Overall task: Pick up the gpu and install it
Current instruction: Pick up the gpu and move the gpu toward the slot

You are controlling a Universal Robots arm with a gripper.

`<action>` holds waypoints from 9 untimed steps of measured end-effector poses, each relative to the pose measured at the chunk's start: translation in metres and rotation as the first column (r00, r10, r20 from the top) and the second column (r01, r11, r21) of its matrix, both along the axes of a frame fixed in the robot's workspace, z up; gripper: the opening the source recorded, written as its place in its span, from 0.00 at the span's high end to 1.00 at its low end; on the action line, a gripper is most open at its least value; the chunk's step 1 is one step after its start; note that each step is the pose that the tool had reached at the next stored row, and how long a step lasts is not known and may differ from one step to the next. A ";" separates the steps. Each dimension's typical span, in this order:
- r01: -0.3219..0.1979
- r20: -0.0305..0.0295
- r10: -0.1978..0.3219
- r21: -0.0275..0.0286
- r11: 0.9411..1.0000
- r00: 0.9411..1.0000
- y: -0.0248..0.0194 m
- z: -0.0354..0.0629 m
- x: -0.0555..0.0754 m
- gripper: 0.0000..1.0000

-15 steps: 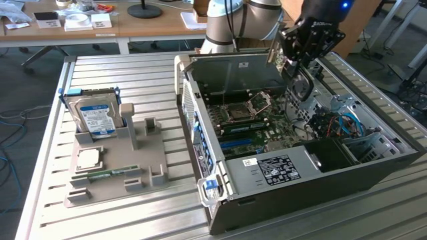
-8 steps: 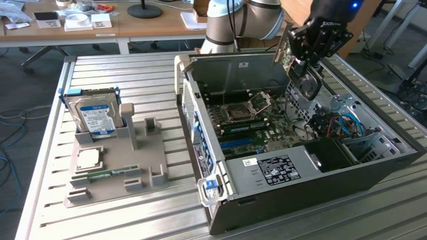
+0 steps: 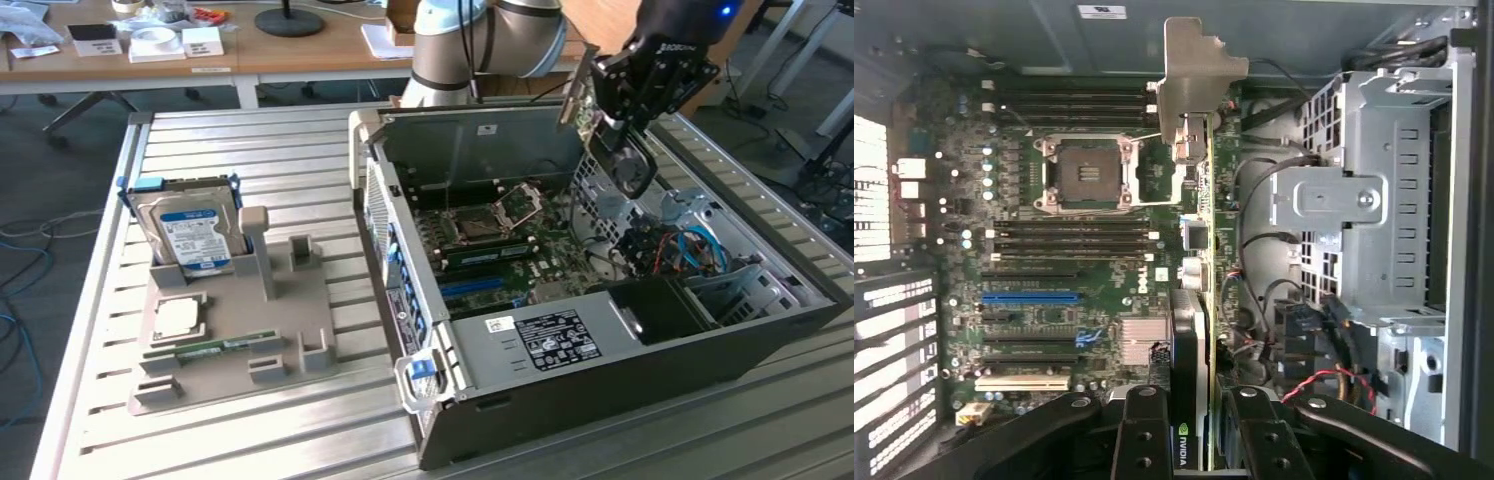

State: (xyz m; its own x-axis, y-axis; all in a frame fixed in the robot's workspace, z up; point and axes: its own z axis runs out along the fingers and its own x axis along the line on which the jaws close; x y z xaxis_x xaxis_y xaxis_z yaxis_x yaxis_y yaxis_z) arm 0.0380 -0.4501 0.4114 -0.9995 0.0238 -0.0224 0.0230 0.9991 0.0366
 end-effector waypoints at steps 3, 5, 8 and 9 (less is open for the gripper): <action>0.000 0.000 0.000 0.000 1.000 1.000 0.0000 0.0000 0.006 0.73; 0.000 0.000 0.000 0.000 1.000 1.000 0.0000 0.0000 0.010 0.73; 0.000 0.000 0.000 0.000 1.000 1.000 0.0000 0.0000 0.011 0.73; 0.000 0.000 0.000 0.000 1.000 1.000 0.0000 0.0000 0.011 0.73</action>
